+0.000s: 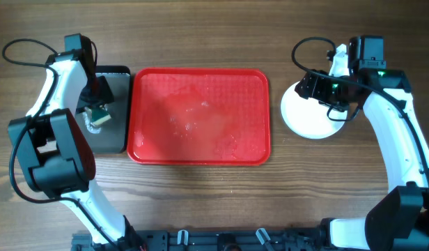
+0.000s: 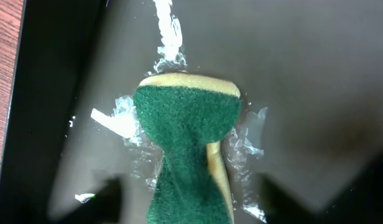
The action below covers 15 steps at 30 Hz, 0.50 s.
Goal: Clean dirty plates on tray and stack at the side
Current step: 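Lower the sponge into the black tray and release it with the left gripper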
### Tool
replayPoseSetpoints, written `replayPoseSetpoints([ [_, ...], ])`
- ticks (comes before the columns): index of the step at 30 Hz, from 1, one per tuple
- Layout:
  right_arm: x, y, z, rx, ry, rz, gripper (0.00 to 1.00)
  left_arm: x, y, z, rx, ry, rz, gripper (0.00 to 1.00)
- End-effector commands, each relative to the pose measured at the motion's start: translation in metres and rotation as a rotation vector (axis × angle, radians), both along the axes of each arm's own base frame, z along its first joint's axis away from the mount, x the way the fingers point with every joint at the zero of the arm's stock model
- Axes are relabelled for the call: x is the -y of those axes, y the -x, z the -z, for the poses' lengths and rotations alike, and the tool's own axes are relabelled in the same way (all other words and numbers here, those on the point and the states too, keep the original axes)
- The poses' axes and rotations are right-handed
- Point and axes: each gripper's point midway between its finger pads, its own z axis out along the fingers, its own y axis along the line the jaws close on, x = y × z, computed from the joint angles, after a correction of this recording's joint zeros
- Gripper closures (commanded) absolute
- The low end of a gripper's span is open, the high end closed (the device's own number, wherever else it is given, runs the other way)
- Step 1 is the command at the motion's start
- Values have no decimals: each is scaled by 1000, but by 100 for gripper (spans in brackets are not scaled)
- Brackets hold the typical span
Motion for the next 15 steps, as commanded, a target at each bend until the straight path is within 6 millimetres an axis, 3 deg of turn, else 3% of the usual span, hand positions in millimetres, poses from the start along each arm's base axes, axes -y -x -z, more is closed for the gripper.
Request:
replayPoseSetpoints([
  [1, 1, -1, -5, 18, 26, -22, 26, -3, 4, -1, -18, -15, 1, 0],
  [3, 1, -1, -7, 27, 34, -41, 27, -4, 6, -15, -20, -22, 1, 0],
  [6, 1, -1, -21, 45, 45, -63, 30, -5, -1, -63, 56, -30, -39, 0],
  [9, 2, -4, -56, 131, 52, -63, 32, 2, -17, -140, 267, -35, -96, 0],
  [12, 1, 0, -94, 240, 67, -71, 31, 19, -16, -188, 408, 15, -91, 0],
  [15, 5, 18, -142, 371, 107, -62, 28, 32, -6, -224, 507, 40, -71, 0],
])
